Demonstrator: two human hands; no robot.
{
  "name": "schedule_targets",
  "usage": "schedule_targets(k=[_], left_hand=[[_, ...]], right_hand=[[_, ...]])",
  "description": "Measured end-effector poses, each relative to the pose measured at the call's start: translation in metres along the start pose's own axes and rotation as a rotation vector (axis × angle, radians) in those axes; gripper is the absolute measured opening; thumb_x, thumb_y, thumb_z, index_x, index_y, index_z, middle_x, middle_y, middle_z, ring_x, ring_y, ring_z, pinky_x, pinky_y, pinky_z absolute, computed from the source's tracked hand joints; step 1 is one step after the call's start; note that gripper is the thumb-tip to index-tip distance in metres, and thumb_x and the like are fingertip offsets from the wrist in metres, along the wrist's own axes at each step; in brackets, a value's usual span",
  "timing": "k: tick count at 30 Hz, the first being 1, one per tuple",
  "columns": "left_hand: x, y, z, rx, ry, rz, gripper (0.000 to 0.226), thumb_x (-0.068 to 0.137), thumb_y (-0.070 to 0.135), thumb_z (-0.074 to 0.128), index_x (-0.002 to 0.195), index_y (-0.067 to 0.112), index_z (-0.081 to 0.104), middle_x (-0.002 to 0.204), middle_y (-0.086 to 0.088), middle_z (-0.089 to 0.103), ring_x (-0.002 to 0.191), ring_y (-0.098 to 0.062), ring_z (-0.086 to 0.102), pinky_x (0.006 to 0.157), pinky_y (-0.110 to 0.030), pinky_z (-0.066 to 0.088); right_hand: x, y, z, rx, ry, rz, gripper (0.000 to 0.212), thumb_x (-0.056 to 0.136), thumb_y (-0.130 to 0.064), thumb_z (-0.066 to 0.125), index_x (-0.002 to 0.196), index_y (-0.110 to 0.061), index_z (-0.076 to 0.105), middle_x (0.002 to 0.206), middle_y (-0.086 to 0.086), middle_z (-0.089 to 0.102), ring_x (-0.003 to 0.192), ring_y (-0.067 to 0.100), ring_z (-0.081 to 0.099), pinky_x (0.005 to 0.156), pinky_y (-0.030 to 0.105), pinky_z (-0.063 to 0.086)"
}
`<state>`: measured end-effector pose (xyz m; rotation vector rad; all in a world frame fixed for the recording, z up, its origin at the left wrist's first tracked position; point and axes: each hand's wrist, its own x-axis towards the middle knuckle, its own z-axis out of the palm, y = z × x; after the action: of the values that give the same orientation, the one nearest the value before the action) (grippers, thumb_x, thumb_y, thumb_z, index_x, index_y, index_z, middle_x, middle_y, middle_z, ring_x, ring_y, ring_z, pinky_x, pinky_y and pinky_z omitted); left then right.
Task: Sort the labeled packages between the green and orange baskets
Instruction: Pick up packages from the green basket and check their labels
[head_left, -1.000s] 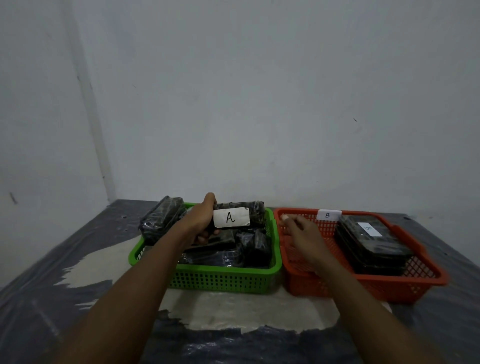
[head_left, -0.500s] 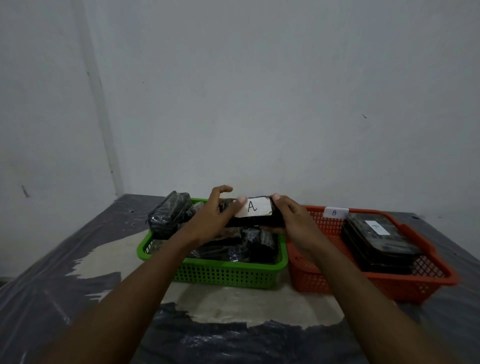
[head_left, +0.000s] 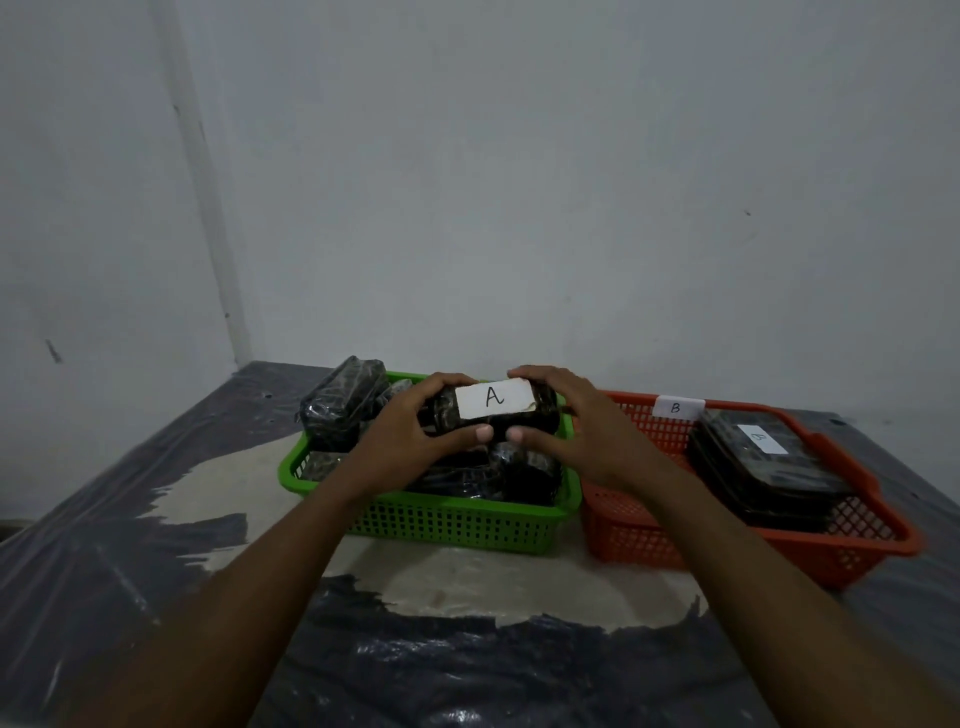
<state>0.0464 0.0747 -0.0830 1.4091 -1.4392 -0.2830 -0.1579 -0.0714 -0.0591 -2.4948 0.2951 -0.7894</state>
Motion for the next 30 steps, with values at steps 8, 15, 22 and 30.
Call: schedule_targets(k=[8,15,22,30], left_hand=[[-0.04,-0.035,-0.034,0.347,0.286,-0.032,0.038,0.088,0.052,0.066,0.119,0.031,0.06,0.105,0.017,0.065,0.093,-0.001,0.062,0.073,-0.012,0.047],[-0.061,-0.056,-0.041,0.706,0.173,0.005,0.014,0.09,0.039,0.062,0.095,0.026,0.067,0.091,0.012,0.062,0.084,-0.015,0.057,0.076,-0.043,0.049],[-0.064,-0.057,-0.038,0.737,0.204,0.004,0.024,0.089,0.041,0.05,0.097,0.025,0.066,0.093,0.009,0.062,0.084,-0.016,0.053,0.075,-0.04,0.046],[-0.064,-0.057,-0.038,0.701,0.208,0.023,0.016,0.09,0.036,0.057,0.096,0.025,0.066,0.092,0.01,0.061,0.083,-0.015,0.052,0.076,-0.041,0.047]], right_hand=[[-0.007,0.02,0.007,-0.101,-0.081,0.108,0.055,0.071,-0.064,0.076,0.116,-0.04,0.059,0.107,-0.03,0.059,0.099,-0.011,0.055,0.076,0.012,0.045],[-0.016,0.022,0.028,-0.155,-0.165,0.073,0.05,0.07,-0.046,0.079,0.109,-0.037,0.049,0.101,-0.017,0.059,0.087,0.005,0.06,0.066,0.027,0.054],[-0.014,0.01,0.044,-0.397,-0.129,0.019,0.073,0.073,-0.081,0.054,0.133,-0.04,0.045,0.118,-0.017,0.058,0.103,0.007,0.055,0.087,0.038,0.049],[-0.008,0.001,0.052,-0.411,-0.06,0.07,0.064,0.075,-0.067,0.052,0.132,-0.04,0.044,0.116,-0.016,0.059,0.099,0.009,0.054,0.08,0.035,0.049]])
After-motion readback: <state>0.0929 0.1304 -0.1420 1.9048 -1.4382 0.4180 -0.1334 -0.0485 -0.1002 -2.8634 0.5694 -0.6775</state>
